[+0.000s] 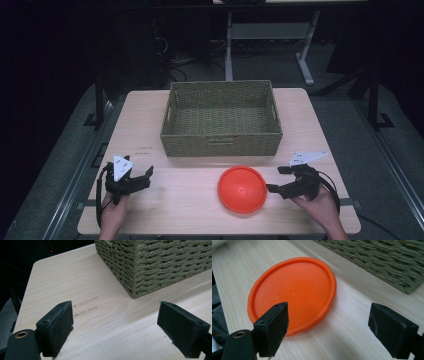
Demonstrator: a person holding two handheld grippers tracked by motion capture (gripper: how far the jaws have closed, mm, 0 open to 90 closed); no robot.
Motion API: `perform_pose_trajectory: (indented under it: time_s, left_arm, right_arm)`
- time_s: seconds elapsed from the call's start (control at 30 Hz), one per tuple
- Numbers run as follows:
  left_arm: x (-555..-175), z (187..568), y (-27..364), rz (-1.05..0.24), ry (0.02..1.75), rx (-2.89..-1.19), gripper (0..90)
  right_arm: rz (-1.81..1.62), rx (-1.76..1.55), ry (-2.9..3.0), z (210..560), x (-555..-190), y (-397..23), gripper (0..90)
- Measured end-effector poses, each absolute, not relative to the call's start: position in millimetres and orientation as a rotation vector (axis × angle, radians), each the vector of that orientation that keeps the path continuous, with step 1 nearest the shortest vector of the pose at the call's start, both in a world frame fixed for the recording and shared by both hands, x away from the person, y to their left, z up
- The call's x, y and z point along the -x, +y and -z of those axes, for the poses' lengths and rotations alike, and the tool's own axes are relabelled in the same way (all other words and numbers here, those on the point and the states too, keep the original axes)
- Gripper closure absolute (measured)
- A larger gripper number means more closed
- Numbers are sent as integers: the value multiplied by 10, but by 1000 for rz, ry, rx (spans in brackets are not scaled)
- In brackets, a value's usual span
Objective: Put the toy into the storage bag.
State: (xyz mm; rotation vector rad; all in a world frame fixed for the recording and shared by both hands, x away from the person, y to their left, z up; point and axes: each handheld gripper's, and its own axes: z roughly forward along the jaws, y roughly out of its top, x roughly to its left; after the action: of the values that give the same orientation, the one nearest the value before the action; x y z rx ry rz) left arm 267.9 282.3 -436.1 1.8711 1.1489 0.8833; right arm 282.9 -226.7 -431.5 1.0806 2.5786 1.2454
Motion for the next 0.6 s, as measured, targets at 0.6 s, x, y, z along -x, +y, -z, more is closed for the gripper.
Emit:
perform_pose_trajectory:
  time_s: [0.6]
  left_arm:
    - [-2679, 4358, 2789, -890, 1122, -1893, 128]
  right_arm:
    - [-1208, -1087, 2678, 4440, -3035, -2022, 262]
